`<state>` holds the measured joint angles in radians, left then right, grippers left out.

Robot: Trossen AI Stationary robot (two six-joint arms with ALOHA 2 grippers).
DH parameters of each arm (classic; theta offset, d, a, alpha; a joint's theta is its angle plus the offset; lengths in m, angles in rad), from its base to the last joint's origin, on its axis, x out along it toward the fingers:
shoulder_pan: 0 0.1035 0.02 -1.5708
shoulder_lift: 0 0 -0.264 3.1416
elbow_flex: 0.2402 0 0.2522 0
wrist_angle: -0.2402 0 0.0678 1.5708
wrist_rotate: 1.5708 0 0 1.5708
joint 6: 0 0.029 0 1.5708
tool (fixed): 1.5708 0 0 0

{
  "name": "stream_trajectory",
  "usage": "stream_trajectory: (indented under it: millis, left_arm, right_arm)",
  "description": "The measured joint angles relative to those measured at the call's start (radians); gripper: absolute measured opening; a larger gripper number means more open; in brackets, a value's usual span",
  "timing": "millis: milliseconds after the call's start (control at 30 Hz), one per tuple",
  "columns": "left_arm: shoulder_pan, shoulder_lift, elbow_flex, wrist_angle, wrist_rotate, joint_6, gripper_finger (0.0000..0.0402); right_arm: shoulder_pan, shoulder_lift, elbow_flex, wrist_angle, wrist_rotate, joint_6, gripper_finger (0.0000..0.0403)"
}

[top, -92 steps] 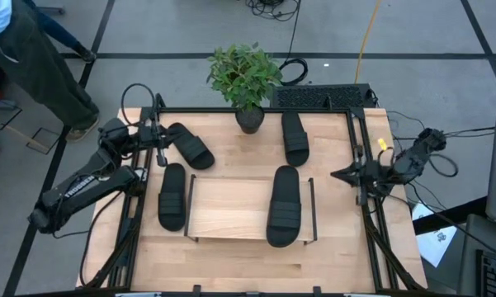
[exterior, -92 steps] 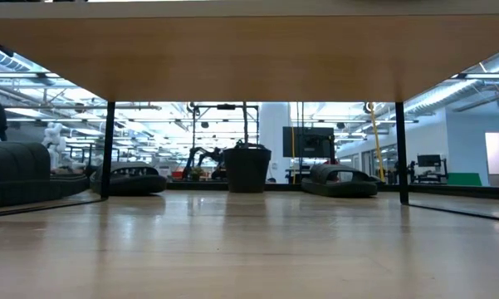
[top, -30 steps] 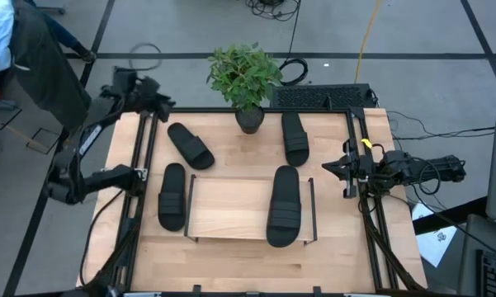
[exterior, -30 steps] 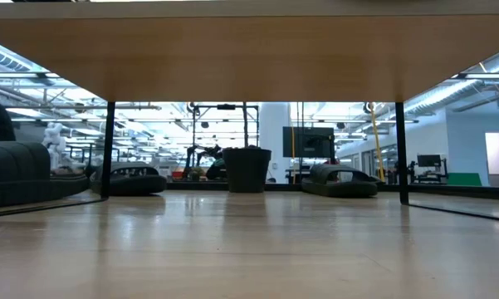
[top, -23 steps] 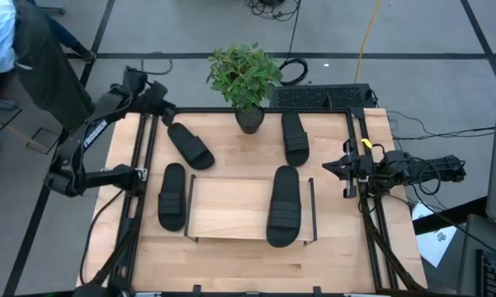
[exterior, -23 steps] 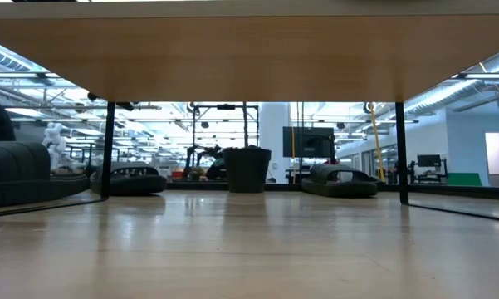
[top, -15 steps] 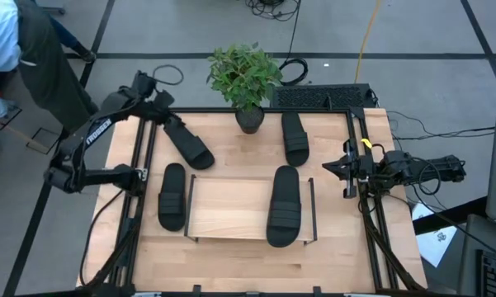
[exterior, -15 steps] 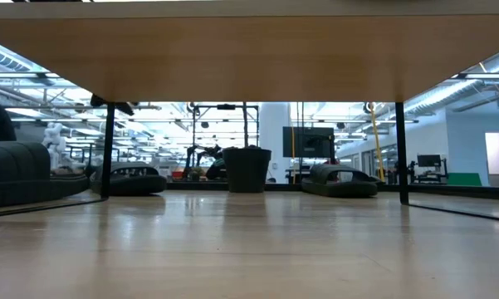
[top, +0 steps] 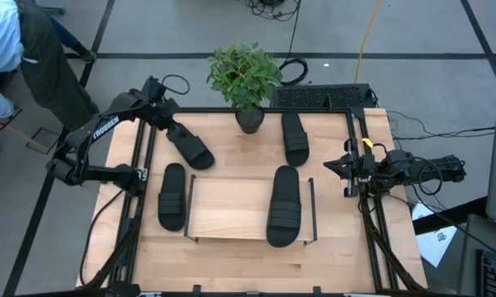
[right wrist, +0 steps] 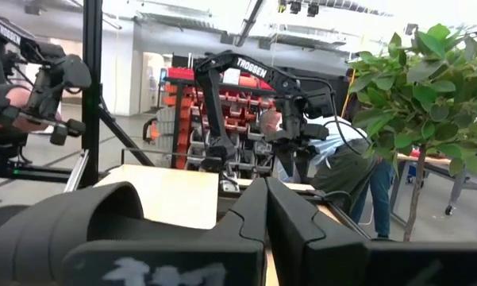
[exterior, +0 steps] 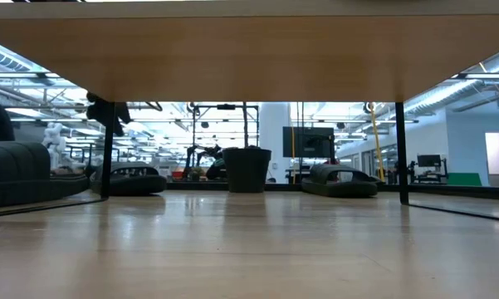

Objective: Pick and place slides into the shelf
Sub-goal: Put the black slipper on the shelf

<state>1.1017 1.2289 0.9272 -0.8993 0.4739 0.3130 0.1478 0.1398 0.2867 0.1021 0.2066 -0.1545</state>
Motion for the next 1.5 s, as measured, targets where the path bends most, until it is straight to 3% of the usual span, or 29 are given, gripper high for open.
stream_trajectory:
  millis: [233, 600, 800, 933, 1500]
  left_arm:
    - [-0.021, 0.002, -0.033, -0.005, -0.048, -0.042, 0.0303]
    - [-0.07, 0.002, -0.139, 0.109, 0.035, -0.129, 0.0303]
    - [-0.131, 0.002, -0.18, 0.165, 0.013, -0.19, 0.0303]
    - [-0.147, 0.002, -0.21, 0.175, -0.092, -0.219, 0.0303]
    - [-0.23, 0.022, -0.294, 0.286, -0.065, -0.271, 0.0302]
  right_arm:
    - [0.0, 0.0, 0.0, -0.001, 0.0, 0.0, 0.0]
    - [0.0, 0.0, 0.0, -0.001, 0.0, 0.002, 0.0]
    - [0.0, 0.0, 0.0, -0.001, -0.002, 0.004, 0.0]
    - [0.0, 0.0, 0.0, -0.002, -0.002, 0.001, 0.0]
    - [0.0, 0.0, 0.0, -0.009, -0.003, -0.009, 0.0]
